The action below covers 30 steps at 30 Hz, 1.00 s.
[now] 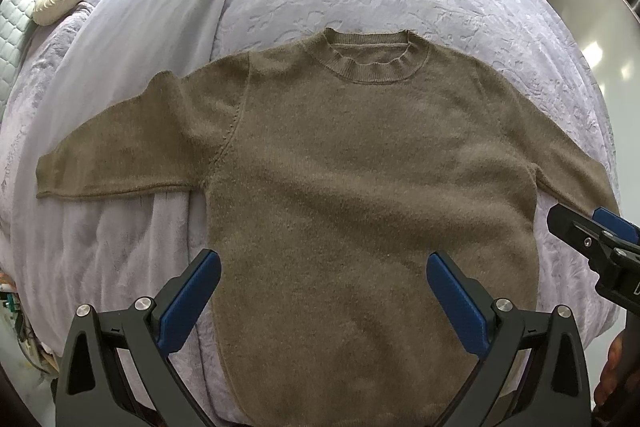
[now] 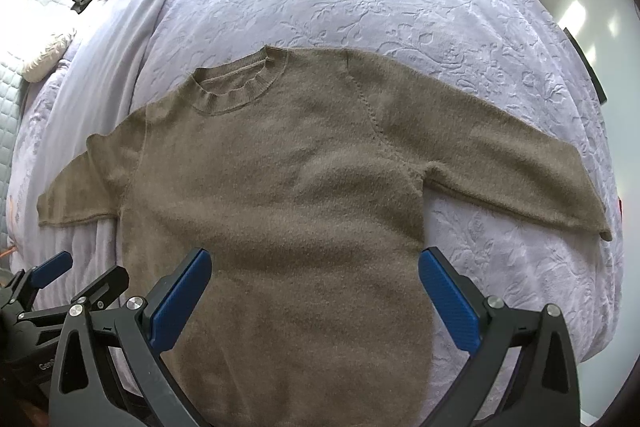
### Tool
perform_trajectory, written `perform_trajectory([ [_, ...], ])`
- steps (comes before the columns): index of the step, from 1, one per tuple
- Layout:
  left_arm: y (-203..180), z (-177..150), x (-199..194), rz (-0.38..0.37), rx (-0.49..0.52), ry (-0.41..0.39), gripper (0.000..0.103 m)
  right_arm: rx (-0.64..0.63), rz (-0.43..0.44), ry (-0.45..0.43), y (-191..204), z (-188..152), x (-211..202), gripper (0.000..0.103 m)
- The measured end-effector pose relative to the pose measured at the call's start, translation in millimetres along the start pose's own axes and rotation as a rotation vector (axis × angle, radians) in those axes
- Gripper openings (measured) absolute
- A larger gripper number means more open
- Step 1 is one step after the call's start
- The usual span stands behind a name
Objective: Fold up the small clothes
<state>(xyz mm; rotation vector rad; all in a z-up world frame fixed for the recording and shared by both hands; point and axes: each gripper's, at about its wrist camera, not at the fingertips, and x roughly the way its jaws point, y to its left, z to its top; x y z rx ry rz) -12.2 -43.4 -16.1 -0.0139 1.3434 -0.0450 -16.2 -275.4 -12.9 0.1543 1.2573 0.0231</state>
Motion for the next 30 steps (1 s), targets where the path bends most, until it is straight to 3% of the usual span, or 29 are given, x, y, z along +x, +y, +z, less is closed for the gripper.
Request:
perform_trajectory([
  [30, 3.9, -4.2, 5.1, -0.007, -0.014, 0.016, 0.103, -0.020, -0.006, 0.020, 8.3, -0.7, 4.0, 0.103],
])
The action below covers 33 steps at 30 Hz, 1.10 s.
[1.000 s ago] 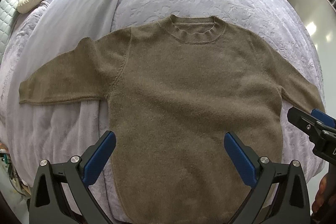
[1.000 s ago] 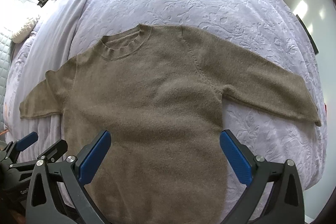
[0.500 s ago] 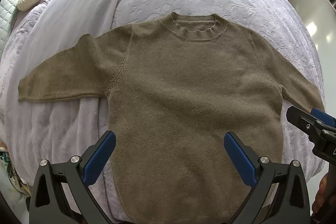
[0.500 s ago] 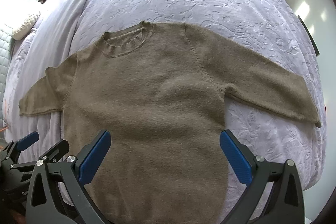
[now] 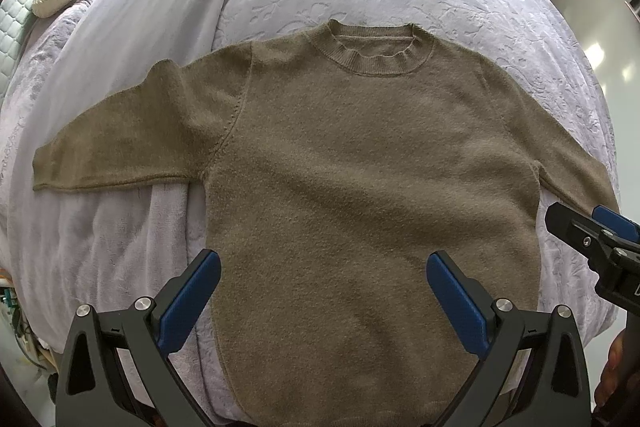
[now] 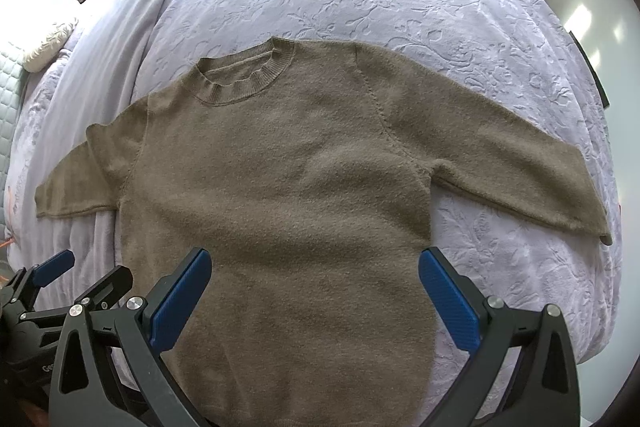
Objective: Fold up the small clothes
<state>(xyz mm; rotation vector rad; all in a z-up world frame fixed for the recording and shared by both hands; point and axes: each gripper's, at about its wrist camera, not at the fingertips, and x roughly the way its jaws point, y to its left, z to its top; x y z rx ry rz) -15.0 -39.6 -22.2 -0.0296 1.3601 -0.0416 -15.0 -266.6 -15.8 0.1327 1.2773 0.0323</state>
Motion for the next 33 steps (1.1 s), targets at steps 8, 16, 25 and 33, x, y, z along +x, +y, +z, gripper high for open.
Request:
perform_trajectory([
  [8, 0, 0, 2, -0.002, 0.001, 0.003, 0.103, 0.001, 0.001, 0.005, 1, 2, 2, 0.103],
  [16, 2, 3, 7, -0.013, -0.008, 0.015, 0.103, -0.002, -0.005, 0.012, 2, 3, 6, 0.103],
  [25, 10, 3, 14, -0.072, -0.047, 0.033, 0.103, -0.013, -0.014, 0.030, 7, 4, 10, 0.103],
  [33, 69, 5, 26, -0.186, -0.193, -0.001, 0.103, -0.055, 0.012, 0.051, 27, 1, 17, 0.103],
])
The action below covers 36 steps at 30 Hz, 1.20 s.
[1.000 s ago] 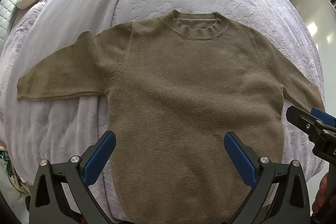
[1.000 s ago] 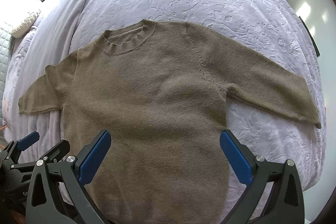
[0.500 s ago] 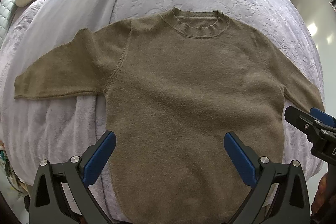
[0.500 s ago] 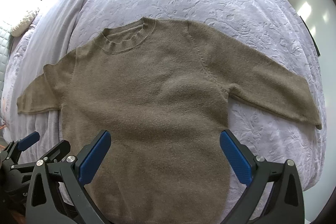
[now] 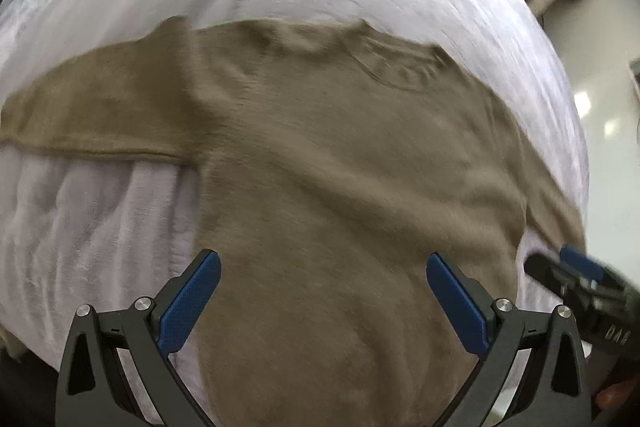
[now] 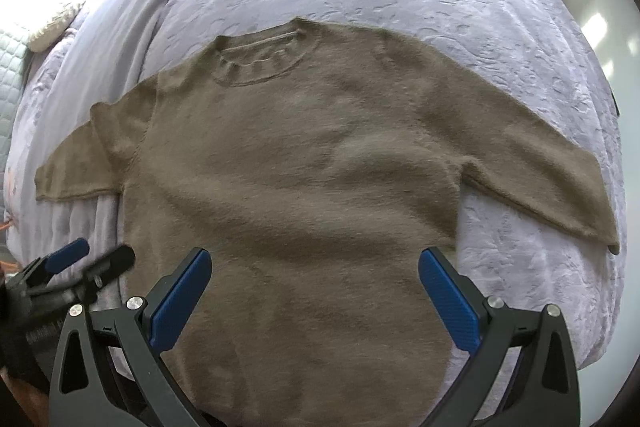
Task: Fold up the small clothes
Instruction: 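Grasp the sweater's side edge with the left gripper and fold it inward over the body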
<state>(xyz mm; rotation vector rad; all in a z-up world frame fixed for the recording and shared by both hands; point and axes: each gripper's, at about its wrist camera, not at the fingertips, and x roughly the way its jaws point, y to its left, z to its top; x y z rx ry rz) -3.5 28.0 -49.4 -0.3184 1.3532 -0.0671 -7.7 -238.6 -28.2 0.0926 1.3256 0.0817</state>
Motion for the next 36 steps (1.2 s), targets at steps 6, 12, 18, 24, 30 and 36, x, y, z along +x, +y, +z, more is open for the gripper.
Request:
perform_trajectory([
  [6, 102, 22, -9, 0.048, -0.176, -0.105, 0.103, -0.070, 0.026, 0.019, 41, -2, 12, 0.103],
  [12, 224, 43, -18, 0.052, -0.375, -0.233, 0.103, -0.137, 0.060, 0.044, 84, -10, 27, 0.103],
  [18, 351, 41, -13, -0.114, -0.706, -0.370, 0.103, -0.184, 0.070, 0.067, 116, -21, 40, 0.103],
  [24, 389, 51, 18, -0.195, -0.744, -0.342, 0.103, -0.218, 0.074, 0.105, 139, -34, 55, 0.103],
  [30, 381, 68, 18, -0.146, -0.756, -0.357, 0.026, -0.234, 0.078, 0.122, 150, -39, 61, 0.103],
  [36, 360, 65, -15, -0.118, -0.654, -0.448, 0.007, -0.231, 0.096, 0.120, 152, -40, 63, 0.103],
])
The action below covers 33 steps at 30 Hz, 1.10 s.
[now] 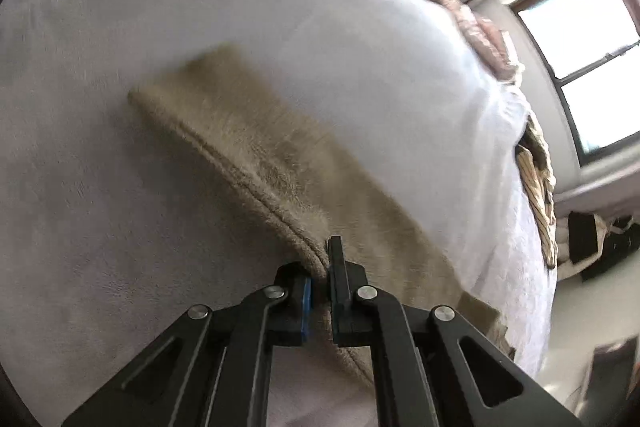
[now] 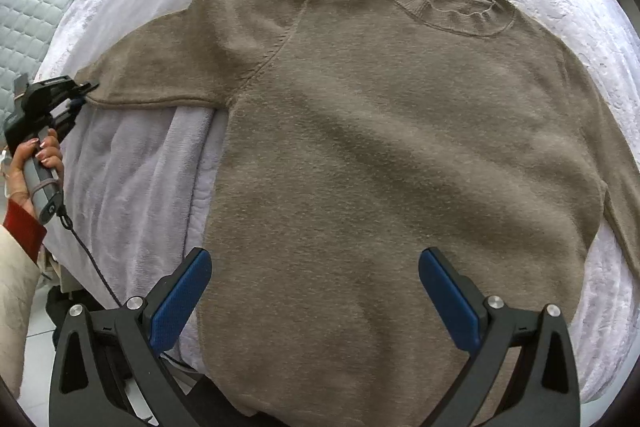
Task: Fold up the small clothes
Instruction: 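Grasp the sweater's side edge with the left gripper and fold it inward over the body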
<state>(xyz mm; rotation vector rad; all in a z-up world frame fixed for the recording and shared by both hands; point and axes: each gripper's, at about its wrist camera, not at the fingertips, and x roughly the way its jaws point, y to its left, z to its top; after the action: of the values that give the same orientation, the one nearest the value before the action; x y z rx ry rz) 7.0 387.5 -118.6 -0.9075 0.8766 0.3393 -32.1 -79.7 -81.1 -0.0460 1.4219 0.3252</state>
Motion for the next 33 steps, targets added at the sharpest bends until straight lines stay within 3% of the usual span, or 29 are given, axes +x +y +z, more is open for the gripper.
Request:
perform_trajectory([
  [4, -47, -6, -32, -0.055, 0.133, -0.061, 0.007, 0.012, 0.010, -0.004, -2, -1, -1, 0.103],
  [9, -139, -38, -49, -0.142, 0.378, -0.066, 0.007, 0.038, 0.023, -0.023, -10, -2, -6, 0.103],
  [15, -251, -109, -26, -0.251, 0.626, 0.037, 0.007, 0.124, 0.037, -0.050, -43, -13, -16, 0.103],
  [19, -303, -167, 0, -0.293, 0.715, 0.143, 0.007, 0.195, 0.029, -0.070, -75, -26, -24, 0.103],
  [23, -335, -230, 34, -0.259, 0.844, 0.232, 0.008, 0.267, 0.013, -0.067, -110, -42, -24, 0.103],
  [27, -336, -284, 63, -0.147, 0.960, 0.323, 0.008, 0.344, 0.002, -0.055, -143, -59, -22, 0.103],
  [30, -320, -307, 66, -0.071, 0.985, 0.350, 0.008, 0.373, -0.010, -0.052, -159, -68, -21, 0.103],
  [31, -317, -308, 63, -0.061, 0.985, 0.340, 0.014, 0.374, -0.016, -0.053, -163, -69, -22, 0.103],
  [32, -313, -307, 59, -0.049, 0.984, 0.327, 0.028, 0.374, -0.021, -0.055, -166, -68, -23, 0.103],
  [33, -309, -303, 55, -0.027, 0.981, 0.301, 0.077, 0.373, -0.025, -0.057, -167, -66, -24, 0.103],
])
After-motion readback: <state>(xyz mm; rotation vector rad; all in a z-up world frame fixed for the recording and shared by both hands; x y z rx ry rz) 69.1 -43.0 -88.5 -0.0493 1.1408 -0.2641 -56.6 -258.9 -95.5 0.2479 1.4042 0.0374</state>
